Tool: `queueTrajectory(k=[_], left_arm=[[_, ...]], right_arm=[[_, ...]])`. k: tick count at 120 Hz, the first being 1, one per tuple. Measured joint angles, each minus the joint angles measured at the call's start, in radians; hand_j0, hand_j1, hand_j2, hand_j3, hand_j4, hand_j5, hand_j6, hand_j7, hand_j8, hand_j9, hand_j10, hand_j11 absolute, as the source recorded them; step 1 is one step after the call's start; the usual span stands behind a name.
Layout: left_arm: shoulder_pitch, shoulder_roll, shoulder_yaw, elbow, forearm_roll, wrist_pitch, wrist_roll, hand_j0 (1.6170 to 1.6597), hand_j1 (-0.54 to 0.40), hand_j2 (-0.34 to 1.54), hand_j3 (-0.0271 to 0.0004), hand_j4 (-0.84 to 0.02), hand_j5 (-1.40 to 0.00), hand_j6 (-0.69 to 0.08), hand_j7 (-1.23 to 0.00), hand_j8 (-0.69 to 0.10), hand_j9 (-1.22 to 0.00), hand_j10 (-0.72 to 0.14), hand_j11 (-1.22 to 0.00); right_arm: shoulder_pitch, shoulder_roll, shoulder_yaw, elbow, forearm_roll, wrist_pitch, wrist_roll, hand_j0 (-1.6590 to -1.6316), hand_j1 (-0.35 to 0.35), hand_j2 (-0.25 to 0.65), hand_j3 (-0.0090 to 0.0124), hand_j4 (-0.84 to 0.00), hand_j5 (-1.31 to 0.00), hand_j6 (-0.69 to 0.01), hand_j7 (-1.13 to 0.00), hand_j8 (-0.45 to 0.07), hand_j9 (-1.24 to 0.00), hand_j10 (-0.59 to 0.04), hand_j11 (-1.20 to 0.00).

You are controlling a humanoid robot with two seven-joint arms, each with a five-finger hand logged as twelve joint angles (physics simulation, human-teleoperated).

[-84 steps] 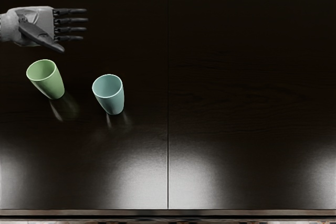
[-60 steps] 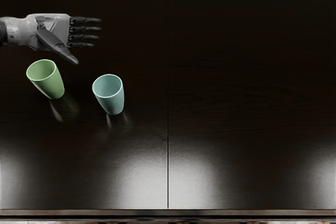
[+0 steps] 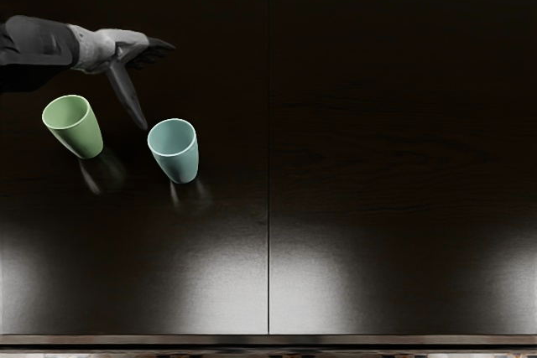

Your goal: Pick up cup and place in cup with left hand

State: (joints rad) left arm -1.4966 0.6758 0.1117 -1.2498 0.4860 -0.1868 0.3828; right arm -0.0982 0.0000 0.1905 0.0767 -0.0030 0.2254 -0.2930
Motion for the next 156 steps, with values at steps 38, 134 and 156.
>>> queueTrajectory(k=[38,134,156], left_arm=[[-0.054,-0.038,0.247,-0.215,0.051,0.246,-0.038,1.6581,0.284,0.01,0.0000,-0.057,-0.07,-0.058,-0.07,-0.058,-0.07,-0.057,-0.07],[-0.086,-0.053,0.308,-0.265,0.073,0.315,-0.053,1.6578,-0.129,0.21,0.0000,-0.395,-0.52,-0.396,-0.52,-0.387,-0.52,-0.395,-0.52],[-0.113,-0.050,0.309,-0.267,0.069,0.311,-0.053,1.6580,-0.169,0.31,0.0000,-0.425,-0.57,-0.357,-0.57,-0.330,-0.56,-0.429,-0.56]], right_arm=[[0.000,0.000,0.000,0.000,0.000,0.000,0.000,-1.6581,-0.349,0.000,0.0000,0.000,0.00,-0.001,0.00,0.000,0.00,0.000,0.00],[0.000,0.000,0.000,0.000,0.000,0.000,0.000,-1.6581,-0.349,0.000,0.0000,0.000,0.00,0.000,0.00,0.000,0.00,0.000,0.00],[0.000,0.000,0.000,0.000,0.000,0.000,0.000,-1.6581,-0.349,0.000,0.0000,0.000,0.00,0.000,0.00,0.000,0.00,0.000,0.00]])
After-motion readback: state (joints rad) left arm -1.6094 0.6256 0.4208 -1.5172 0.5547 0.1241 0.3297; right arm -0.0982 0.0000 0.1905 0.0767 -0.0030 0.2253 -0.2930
